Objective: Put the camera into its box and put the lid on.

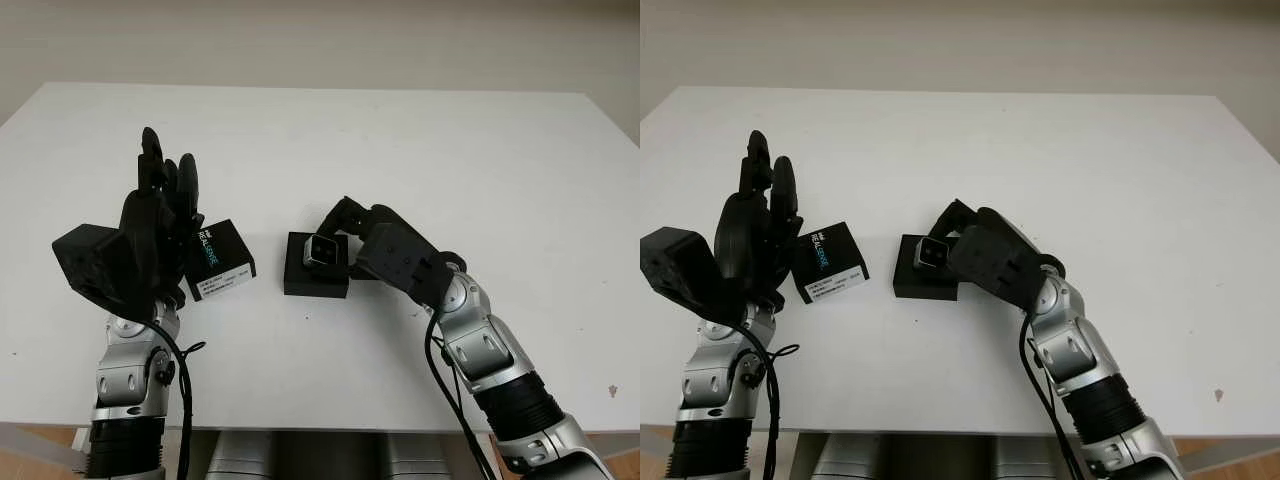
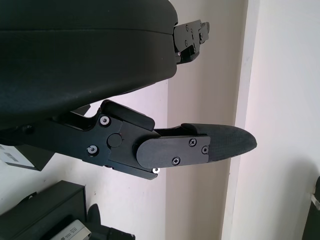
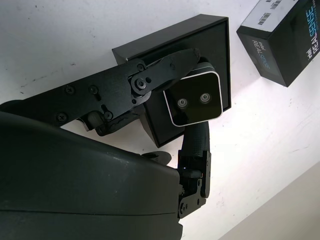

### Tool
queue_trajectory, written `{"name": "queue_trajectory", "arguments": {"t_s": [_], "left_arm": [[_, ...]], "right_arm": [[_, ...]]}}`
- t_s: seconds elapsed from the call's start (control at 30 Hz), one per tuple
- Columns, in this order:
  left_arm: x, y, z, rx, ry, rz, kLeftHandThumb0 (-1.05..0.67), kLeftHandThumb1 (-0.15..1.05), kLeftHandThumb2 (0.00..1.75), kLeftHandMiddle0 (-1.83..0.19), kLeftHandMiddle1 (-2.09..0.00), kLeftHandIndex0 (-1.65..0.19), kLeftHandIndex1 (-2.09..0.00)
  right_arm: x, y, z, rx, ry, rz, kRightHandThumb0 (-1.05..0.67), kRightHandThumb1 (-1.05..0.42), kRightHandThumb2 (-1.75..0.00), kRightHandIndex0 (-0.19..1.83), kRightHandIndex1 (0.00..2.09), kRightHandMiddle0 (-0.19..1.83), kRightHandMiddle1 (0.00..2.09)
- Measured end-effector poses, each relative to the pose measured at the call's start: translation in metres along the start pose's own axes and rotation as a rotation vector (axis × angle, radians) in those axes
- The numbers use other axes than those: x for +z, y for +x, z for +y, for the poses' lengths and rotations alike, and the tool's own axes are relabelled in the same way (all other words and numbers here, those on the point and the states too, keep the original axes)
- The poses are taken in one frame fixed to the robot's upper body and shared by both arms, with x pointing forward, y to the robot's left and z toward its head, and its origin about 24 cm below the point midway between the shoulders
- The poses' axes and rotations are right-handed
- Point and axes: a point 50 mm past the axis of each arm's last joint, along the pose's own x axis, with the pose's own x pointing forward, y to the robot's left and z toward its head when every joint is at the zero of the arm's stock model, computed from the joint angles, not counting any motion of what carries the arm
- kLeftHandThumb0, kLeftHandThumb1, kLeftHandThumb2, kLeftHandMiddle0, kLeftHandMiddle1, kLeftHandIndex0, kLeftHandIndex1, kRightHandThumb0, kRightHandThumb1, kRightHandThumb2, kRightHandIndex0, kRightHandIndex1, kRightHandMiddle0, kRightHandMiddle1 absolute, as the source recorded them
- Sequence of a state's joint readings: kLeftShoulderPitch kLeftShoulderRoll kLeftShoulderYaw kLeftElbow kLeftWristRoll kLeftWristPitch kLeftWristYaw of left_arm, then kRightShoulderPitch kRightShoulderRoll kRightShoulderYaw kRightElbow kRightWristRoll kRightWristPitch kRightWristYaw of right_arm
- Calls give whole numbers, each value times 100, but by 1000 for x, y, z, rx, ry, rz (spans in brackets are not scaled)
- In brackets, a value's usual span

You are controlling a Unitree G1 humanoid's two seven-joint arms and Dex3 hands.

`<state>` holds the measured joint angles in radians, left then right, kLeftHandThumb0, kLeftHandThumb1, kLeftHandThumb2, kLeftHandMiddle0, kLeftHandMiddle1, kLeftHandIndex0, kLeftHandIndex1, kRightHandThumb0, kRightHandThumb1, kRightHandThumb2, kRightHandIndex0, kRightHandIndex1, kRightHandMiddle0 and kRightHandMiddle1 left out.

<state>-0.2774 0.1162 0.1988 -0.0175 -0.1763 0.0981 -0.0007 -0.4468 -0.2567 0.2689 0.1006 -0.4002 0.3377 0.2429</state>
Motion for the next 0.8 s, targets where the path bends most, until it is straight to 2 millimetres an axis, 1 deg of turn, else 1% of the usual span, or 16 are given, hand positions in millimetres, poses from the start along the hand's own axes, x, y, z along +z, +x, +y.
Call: {"name": "queue_trajectory", "arguments": {"t_s": [0.13,0.17,0.2,0.27,0.33,0.37,0.43,0.53,0.63,0.8], "left_arm": [[1,0,0,2,3,-5,-74,105,46,19,-4,18,-2],[1,0,-1,1,-1,-7,-74,105,46,19,-4,19,-2],[2,0,-1,-1,-6,-9,-73,105,46,19,-3,19,-2],[3,0,-1,-4,-10,-15,-73,105,46,19,-3,19,-1],[4,0,-2,-5,-10,-18,-73,105,46,19,-2,19,-1],[4,0,-2,-5,-10,-18,-73,105,47,19,-2,19,-1],[4,-1,-2,-6,-9,-20,-73,105,47,19,-3,19,-1],[5,-1,-1,-6,-8,-25,-73,105,46,19,-3,19,-2],[7,-2,-1,-4,-8,-33,-73,105,46,19,-4,19,-2],[7,-2,-2,-6,-12,-34,-73,105,46,19,-3,19,-2]], "right_arm": [[3,1,0,5,-38,6,-41,-101,-5,36,6,18,181],[3,0,-1,9,-50,7,-43,-100,-5,33,5,12,174],[3,0,-1,16,-64,7,-46,-100,-5,30,3,6,162],[4,-1,-2,30,-90,6,-49,-99,-5,26,2,1,148],[4,-2,-2,40,-114,4,-52,-99,-5,20,1,-2,127],[4,-2,-2,44,-126,0,-53,-98,-5,18,1,-2,122],[4,-3,-3,46,-144,-10,-54,-99,-6,17,1,-1,117],[4,-3,-4,48,-160,-15,-55,-99,-5,18,3,5,110],[4,-3,-5,47,-173,-20,-54,-99,-5,19,4,9,105],[4,-4,-7,52,-191,-29,-55,-99,-5,19,4,9,101]]}}
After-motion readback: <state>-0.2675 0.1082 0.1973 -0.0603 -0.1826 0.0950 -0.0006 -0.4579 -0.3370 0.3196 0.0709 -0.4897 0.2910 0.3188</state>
